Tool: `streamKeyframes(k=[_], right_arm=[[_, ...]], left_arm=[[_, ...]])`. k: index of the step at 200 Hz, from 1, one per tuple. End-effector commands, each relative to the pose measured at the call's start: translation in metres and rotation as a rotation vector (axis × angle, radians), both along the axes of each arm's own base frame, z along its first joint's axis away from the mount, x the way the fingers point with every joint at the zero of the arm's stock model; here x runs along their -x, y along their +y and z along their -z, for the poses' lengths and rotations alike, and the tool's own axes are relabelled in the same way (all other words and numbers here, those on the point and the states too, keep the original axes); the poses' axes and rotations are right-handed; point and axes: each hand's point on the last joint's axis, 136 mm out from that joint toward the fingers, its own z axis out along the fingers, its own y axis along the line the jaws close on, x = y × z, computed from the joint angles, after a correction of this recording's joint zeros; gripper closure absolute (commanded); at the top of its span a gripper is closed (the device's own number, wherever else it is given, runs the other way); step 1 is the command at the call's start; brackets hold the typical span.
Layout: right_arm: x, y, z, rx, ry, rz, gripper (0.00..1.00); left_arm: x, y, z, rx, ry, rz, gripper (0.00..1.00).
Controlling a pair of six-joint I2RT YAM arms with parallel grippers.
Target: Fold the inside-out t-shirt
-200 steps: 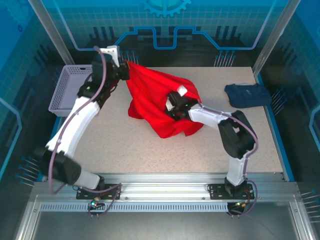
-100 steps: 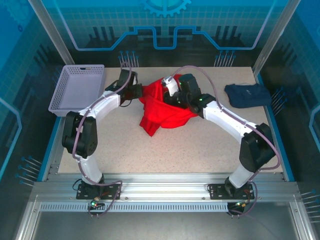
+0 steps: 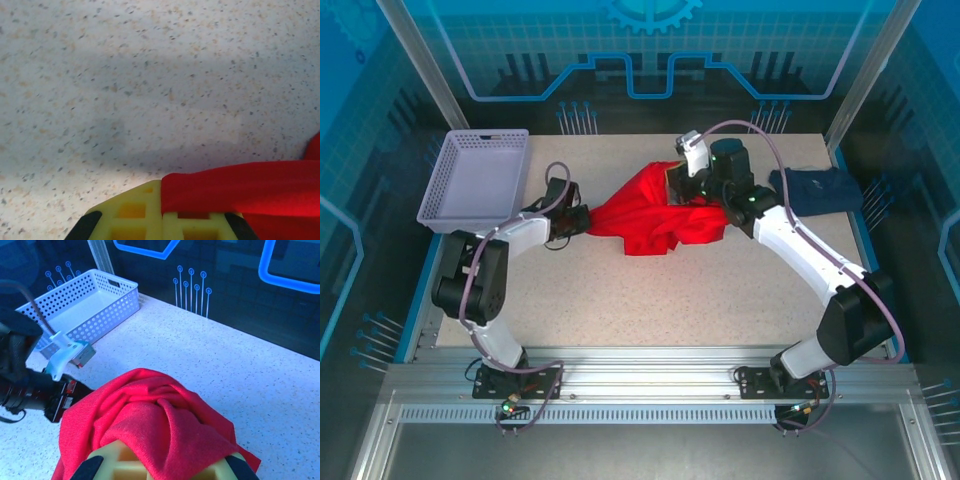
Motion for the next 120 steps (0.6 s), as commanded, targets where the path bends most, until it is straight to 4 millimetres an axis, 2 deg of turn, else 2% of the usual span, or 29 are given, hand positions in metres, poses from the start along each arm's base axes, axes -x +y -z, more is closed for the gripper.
streamKeyframes(k=[1, 19, 39, 53, 65, 90, 109, 120], right_arm=[[-0.001, -0.015, -0.078, -0.080, -0.187, 0.028, 1.00], [0.003, -0.016, -0.085, -0.088, -0.200, -0.006, 1.00], [0.005, -0.021, -0.082, -0.081, -0.192, -0.043, 1.00], [0.007, -0.019, -0.076, -0.087, -0.174, -0.074, 1.00], [0.009, -0.014, -0.069, -0.087, -0.161, -0.099, 1.00], [0.009, -0.014, -0.060, -0.074, -0.165, -0.112, 1.00], [0.010, -0.009, -0.059, -0.081, -0.166, -0.146, 1.00], [0.012, -0.005, -0.059, -0.087, -0.165, -0.172, 1.00]], left_arm=[[0.005, 0.025, 0.000, 0.007, -0.037, -0.110, 1.00], [0.012, 0.029, 0.006, -0.001, -0.034, -0.128, 1.00], [0.016, 0.033, 0.009, -0.003, -0.027, -0.140, 1.00], [0.017, 0.024, -0.005, 0.055, -0.061, -0.115, 0.89], [0.018, 0.007, -0.034, 0.142, -0.152, -0.069, 0.72], [0.030, -0.025, -0.116, 0.240, -0.394, 0.065, 0.44], [0.041, -0.063, -0.166, 0.324, -0.505, 0.254, 0.32], [0.045, -0.088, -0.184, 0.352, -0.534, 0.374, 0.30]])
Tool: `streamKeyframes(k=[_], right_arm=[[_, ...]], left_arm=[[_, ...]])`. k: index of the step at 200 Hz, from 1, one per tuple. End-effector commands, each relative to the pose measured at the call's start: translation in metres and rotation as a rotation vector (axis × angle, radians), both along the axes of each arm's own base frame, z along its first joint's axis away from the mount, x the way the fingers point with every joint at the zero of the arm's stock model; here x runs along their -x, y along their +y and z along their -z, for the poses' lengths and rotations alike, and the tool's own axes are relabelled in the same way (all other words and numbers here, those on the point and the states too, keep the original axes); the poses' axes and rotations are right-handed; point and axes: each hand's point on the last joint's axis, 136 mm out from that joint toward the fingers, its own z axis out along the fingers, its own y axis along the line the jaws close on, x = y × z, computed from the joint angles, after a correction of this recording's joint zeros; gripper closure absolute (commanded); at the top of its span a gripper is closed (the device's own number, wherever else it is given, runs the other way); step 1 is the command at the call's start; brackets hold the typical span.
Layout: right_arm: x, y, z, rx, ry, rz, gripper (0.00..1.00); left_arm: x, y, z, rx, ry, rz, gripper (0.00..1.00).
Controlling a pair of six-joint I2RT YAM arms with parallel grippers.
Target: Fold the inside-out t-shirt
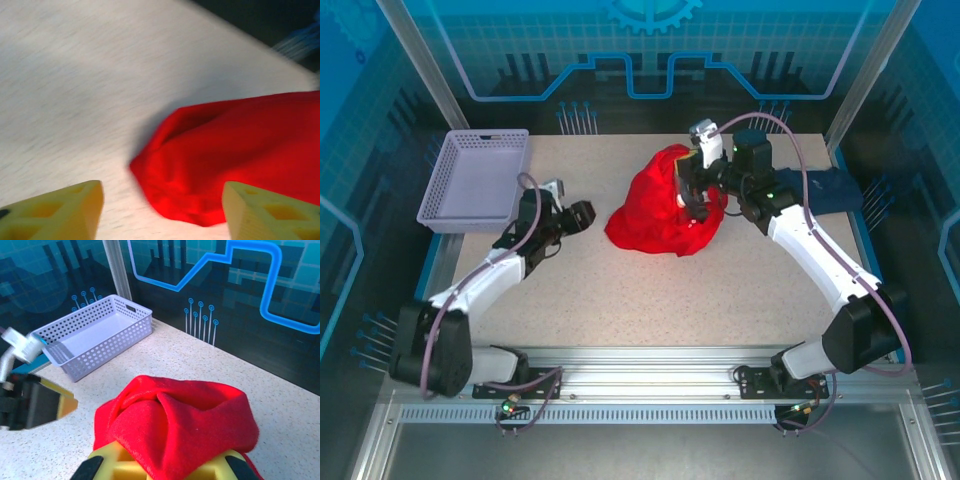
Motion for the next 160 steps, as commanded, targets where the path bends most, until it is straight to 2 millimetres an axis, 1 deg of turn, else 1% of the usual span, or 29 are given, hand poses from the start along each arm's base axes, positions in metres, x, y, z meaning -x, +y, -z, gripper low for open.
streamKeyframes(k=[1, 10, 24, 42, 58, 73, 78, 85, 105, 121, 134, 144, 160], right_arm=[[0.004, 0.008, -0.021, -0.034, -0.083, -0.076, 1.00], [0.005, 0.010, -0.021, -0.035, -0.079, -0.093, 1.00], [0.006, 0.012, -0.020, -0.031, -0.074, -0.107, 1.00], [0.008, 0.013, -0.017, -0.019, -0.070, -0.113, 1.00], [0.009, 0.015, -0.015, -0.013, -0.062, -0.122, 1.00], [0.011, 0.016, -0.013, -0.009, -0.058, -0.130, 1.00], [0.011, 0.016, -0.013, -0.008, -0.058, -0.134, 1.00], [0.013, 0.017, -0.013, -0.008, -0.058, -0.143, 1.00], [0.019, 0.017, -0.018, 0.001, -0.073, -0.165, 1.00], [0.025, 0.014, -0.029, 0.025, -0.106, -0.172, 1.00], [0.028, 0.005, -0.040, 0.052, -0.131, -0.152, 1.00], [0.029, -0.004, -0.047, 0.064, -0.147, -0.129, 1.00], [0.032, -0.016, -0.058, 0.057, -0.175, -0.098, 1.00]], left_arm=[[0.009, -0.060, -0.059, 0.068, -0.172, 0.285, 0.29], [0.009, -0.077, -0.069, 0.044, -0.196, 0.355, 0.27], [0.009, -0.100, -0.079, 0.011, -0.220, 0.442, 0.24], [0.007, -0.123, -0.094, 0.046, -0.241, 0.526, 0.24], [0.003, -0.136, -0.103, 0.065, -0.252, 0.561, 0.24], [-0.002, -0.143, -0.107, 0.076, -0.252, 0.574, 0.29], [-0.003, -0.145, -0.108, 0.080, -0.252, 0.581, 0.33], [-0.006, -0.147, -0.107, 0.080, -0.244, 0.583, 0.41], [-0.019, -0.147, -0.099, 0.070, -0.222, 0.554, 0.69], [-0.032, -0.138, -0.090, 0.059, -0.185, 0.487, 0.86], [-0.040, -0.121, -0.084, 0.082, -0.154, 0.419, 0.94], [-0.044, -0.102, -0.076, 0.107, -0.126, 0.350, 0.98], [-0.044, -0.078, -0.062, 0.145, -0.085, 0.276, 1.00]])
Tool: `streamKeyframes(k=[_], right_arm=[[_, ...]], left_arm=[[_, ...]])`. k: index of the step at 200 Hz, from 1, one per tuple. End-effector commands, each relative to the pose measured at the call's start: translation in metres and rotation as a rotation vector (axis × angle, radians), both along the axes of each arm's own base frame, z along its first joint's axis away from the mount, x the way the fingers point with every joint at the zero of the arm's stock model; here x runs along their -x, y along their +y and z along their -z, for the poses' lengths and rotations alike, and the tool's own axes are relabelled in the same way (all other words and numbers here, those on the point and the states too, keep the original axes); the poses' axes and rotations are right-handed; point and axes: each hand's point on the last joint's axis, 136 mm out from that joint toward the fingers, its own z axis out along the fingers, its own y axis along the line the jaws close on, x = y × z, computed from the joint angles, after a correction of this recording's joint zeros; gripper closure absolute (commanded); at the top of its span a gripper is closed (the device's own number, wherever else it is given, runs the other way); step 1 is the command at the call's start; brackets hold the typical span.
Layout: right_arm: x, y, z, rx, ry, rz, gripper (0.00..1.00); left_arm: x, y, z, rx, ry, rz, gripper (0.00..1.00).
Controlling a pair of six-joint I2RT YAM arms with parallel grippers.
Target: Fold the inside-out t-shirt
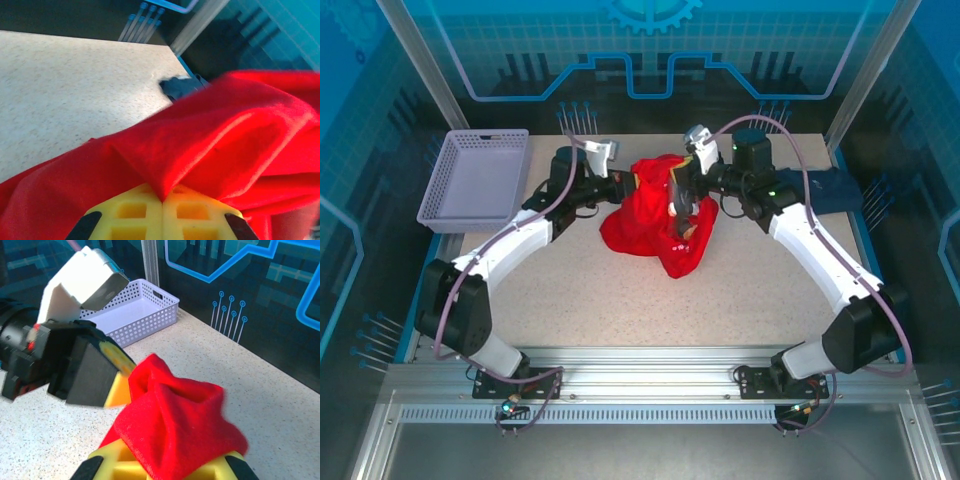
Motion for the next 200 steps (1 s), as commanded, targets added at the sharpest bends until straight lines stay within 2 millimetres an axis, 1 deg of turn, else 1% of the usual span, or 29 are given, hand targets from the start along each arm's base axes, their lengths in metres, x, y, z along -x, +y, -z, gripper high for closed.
streamKeyframes(k=[1, 9, 17, 27, 38, 44, 50, 59, 69, 77, 89, 98, 109, 118, 129, 143, 163, 174, 182, 190, 200], right_arm=[[0.012, -0.023, -0.060, -0.024, -0.156, 0.029, 1.00], [0.014, -0.026, -0.063, -0.038, -0.165, 0.031, 1.00], [0.016, -0.024, -0.064, -0.054, -0.170, 0.017, 1.00], [0.018, -0.019, -0.061, -0.072, -0.160, -0.012, 1.00], [0.018, -0.014, -0.052, -0.071, -0.143, -0.036, 1.00], [0.017, -0.012, -0.046, -0.064, -0.137, -0.042, 1.00], [0.016, -0.010, -0.040, -0.059, -0.131, -0.051, 1.00], [0.016, -0.007, -0.032, -0.055, -0.122, -0.069, 1.00], [0.015, -0.004, -0.023, -0.053, -0.101, -0.088, 1.00], [0.016, 0.000, -0.018, -0.052, -0.078, -0.112, 1.00], [0.016, 0.004, -0.012, -0.046, -0.044, -0.133, 1.00], [0.017, 0.008, -0.010, -0.041, -0.028, -0.151, 1.00], [0.019, 0.011, -0.007, -0.034, -0.015, -0.169, 1.00], [0.022, 0.014, -0.006, -0.035, -0.011, -0.184, 1.00], [0.025, 0.017, -0.005, -0.033, -0.007, -0.202, 1.00], [0.027, 0.020, -0.003, -0.029, -0.006, -0.220, 1.00], [0.030, 0.024, -0.009, -0.034, -0.006, -0.242, 1.00], [0.031, 0.025, -0.017, -0.039, -0.012, -0.255, 1.00], [0.033, 0.026, -0.025, -0.044, -0.022, -0.263, 1.00], [0.033, 0.026, -0.035, -0.050, -0.035, -0.268, 1.00], [0.034, 0.026, -0.049, -0.046, -0.057, -0.266, 1.00]], left_arm=[[-0.007, 0.041, 0.017, 0.046, 0.082, -0.145, 1.00], [-0.004, 0.048, 0.027, 0.038, 0.112, -0.167, 1.00], [0.000, 0.052, 0.037, 0.014, 0.138, -0.178, 1.00], [0.006, 0.054, 0.050, -0.012, 0.176, -0.183, 0.96], [0.013, 0.059, 0.066, -0.038, 0.220, -0.202, 0.93], [0.016, 0.063, 0.074, -0.054, 0.238, -0.221, 0.88], [0.019, 0.067, 0.081, -0.071, 0.250, -0.236, 0.80], [0.025, 0.070, 0.083, -0.082, 0.239, -0.238, 0.69], [0.031, 0.071, 0.076, -0.076, 0.206, -0.232, 0.59], [0.036, 0.070, 0.066, -0.065, 0.166, -0.219, 0.53], [0.045, 0.069, 0.048, -0.048, 0.088, -0.196, 0.47], [0.054, 0.064, 0.033, -0.052, 0.018, -0.165, 0.43], [0.064, 0.054, 0.017, -0.074, -0.065, -0.118, 0.38], [0.071, 0.041, 0.008, -0.098, -0.117, -0.061, 0.34], [0.077, 0.026, 0.000, -0.124, -0.158, 0.000, 0.29], [0.078, 0.009, -0.004, -0.157, -0.187, 0.067, 0.24], [0.067, -0.010, 0.001, -0.226, -0.190, 0.115, 0.24], [0.057, -0.016, 0.003, -0.241, -0.177, 0.126, 0.27], [0.051, -0.022, 0.003, -0.237, -0.174, 0.141, 0.35], [0.047, -0.027, 0.000, -0.231, -0.169, 0.155, 0.48], [0.041, -0.027, -0.006, -0.232, -0.161, 0.137, 0.64]])
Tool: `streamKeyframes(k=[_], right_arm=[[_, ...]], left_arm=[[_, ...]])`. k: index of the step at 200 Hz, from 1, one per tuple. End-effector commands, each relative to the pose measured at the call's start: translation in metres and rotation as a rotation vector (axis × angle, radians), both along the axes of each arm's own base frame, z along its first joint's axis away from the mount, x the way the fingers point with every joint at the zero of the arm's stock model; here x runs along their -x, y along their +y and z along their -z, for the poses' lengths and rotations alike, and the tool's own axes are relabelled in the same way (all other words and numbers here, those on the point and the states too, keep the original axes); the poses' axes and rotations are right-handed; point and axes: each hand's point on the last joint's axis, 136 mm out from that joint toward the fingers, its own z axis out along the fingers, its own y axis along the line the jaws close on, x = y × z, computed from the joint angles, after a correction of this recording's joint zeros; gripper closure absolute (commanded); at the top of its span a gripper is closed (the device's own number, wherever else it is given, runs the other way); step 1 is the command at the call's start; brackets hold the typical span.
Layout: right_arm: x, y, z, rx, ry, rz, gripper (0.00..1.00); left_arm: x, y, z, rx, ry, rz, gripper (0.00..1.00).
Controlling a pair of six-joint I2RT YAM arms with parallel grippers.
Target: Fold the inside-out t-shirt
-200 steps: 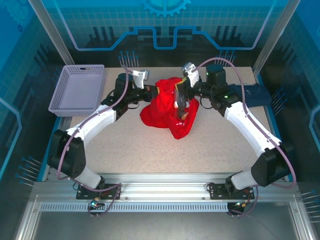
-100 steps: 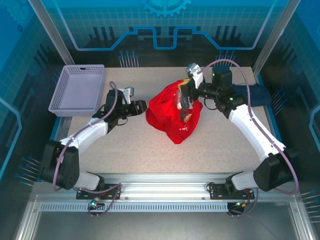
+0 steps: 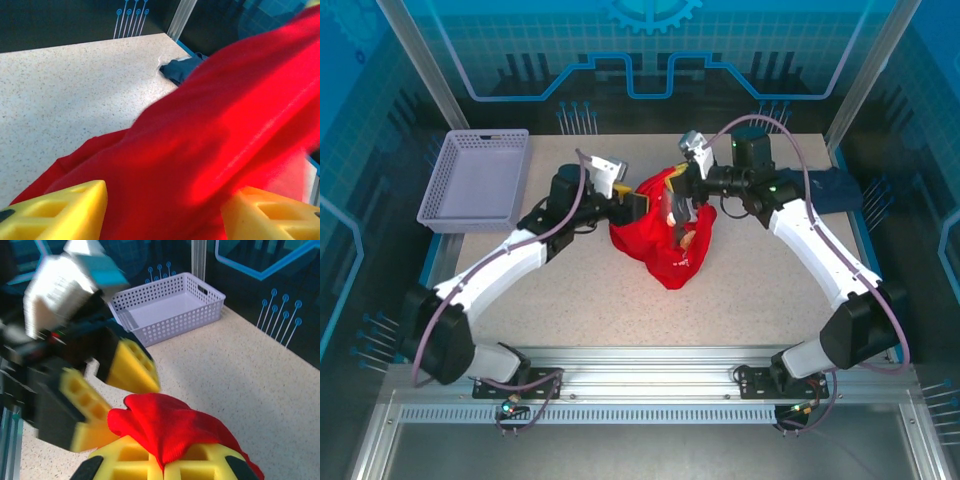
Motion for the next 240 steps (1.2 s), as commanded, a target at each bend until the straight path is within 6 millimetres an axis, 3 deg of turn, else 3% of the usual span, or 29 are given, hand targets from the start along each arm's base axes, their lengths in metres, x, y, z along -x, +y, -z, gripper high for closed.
streamKeyframes(k=[1, 19, 37, 51, 70, 85, 99, 125, 141, 172, 185, 216, 240], right_arm=[[0.011, 0.008, -0.050, -0.039, -0.097, -0.063, 1.00], [0.002, -0.001, -0.068, 0.029, -0.161, 0.045, 1.00], [-0.026, -0.024, -0.079, 0.144, -0.225, 0.315, 1.00], [-0.039, -0.035, -0.086, 0.207, -0.266, 0.467, 1.00], [-0.048, -0.032, -0.086, 0.268, -0.331, 0.572, 1.00], [-0.056, -0.030, -0.078, 0.294, -0.343, 0.612, 1.00], [-0.060, -0.023, -0.065, 0.292, -0.323, 0.587, 1.00], [-0.046, 0.002, -0.040, 0.279, -0.319, 0.405, 1.00], [-0.037, 0.006, -0.029, 0.279, -0.323, 0.330, 1.00], [-0.026, -0.007, -0.017, 0.249, -0.331, 0.279, 1.00], [-0.023, -0.011, -0.024, 0.184, -0.322, 0.264, 1.00], [-0.019, -0.006, -0.065, -0.043, -0.208, 0.194, 1.00], [-0.016, 0.002, -0.076, -0.112, -0.104, 0.153, 1.00]], left_arm=[[-0.008, -0.007, -0.004, -0.041, 0.004, 0.027, 0.66], [-0.012, 0.001, -0.023, -0.010, -0.023, -0.028, 0.90], [0.001, 0.005, -0.049, 0.076, -0.073, -0.004, 1.00], [0.024, -0.001, -0.068, 0.141, -0.141, 0.080, 1.00], [0.059, -0.009, -0.087, 0.209, -0.257, 0.187, 1.00], [0.082, -0.015, -0.086, 0.213, -0.327, 0.244, 1.00], [0.092, -0.018, -0.077, 0.186, -0.352, 0.262, 0.99], [0.068, -0.001, -0.057, 0.116, -0.309, 0.083, 1.00], [0.041, 0.032, -0.051, 0.077, -0.288, -0.165, 1.00], [0.017, 0.097, -0.042, -0.002, -0.268, -0.547, 1.00], [0.017, 0.096, -0.040, -0.031, -0.280, -0.535, 0.97], [0.025, 0.054, -0.029, -0.040, -0.282, -0.299, 0.79], [0.016, 0.058, -0.007, -0.106, -0.221, -0.335, 0.70]])
